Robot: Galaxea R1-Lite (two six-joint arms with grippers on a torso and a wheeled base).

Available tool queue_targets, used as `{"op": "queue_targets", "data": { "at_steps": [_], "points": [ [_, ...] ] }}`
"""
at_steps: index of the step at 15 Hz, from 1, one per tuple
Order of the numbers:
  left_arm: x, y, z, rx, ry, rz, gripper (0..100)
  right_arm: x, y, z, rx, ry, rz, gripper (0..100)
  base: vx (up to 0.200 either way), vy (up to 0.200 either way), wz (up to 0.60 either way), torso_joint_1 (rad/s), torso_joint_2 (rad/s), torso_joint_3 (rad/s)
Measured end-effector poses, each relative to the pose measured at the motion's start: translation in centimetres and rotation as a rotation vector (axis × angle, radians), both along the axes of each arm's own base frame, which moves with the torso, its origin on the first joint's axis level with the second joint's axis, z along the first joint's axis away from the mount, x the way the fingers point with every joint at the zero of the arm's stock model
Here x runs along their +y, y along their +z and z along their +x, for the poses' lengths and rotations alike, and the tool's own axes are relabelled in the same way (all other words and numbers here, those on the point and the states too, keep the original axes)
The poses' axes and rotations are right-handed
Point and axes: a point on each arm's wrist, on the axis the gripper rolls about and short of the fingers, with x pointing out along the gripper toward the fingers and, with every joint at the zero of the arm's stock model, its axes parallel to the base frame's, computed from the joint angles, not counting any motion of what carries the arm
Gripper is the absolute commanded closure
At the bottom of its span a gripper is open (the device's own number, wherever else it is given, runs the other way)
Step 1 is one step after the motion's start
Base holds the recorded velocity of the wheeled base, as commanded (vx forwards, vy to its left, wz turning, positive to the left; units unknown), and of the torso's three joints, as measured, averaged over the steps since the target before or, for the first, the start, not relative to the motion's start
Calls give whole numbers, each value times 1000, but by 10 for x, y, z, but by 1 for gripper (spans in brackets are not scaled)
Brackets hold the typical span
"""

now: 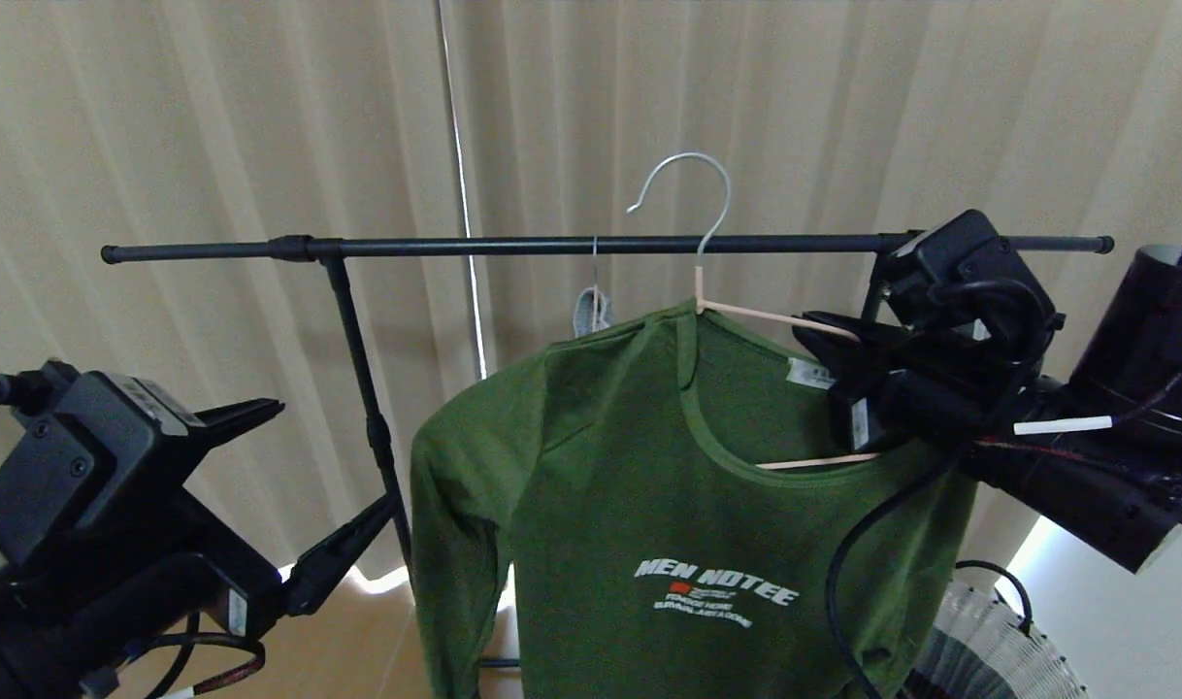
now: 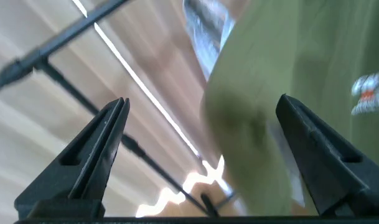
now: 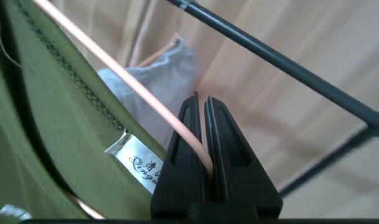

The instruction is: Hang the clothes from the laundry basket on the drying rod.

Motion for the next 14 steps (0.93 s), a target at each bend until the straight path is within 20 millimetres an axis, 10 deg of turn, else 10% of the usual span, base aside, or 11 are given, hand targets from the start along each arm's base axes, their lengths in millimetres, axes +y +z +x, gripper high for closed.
{"op": "queue_targets", "data": {
  "at_steps": [14],
  "points": [
    [-6,-10,12,48,-49,19,0,-7,23,-26,-72,50,63,100,0,0,0,0,0,0]
  ]
}}
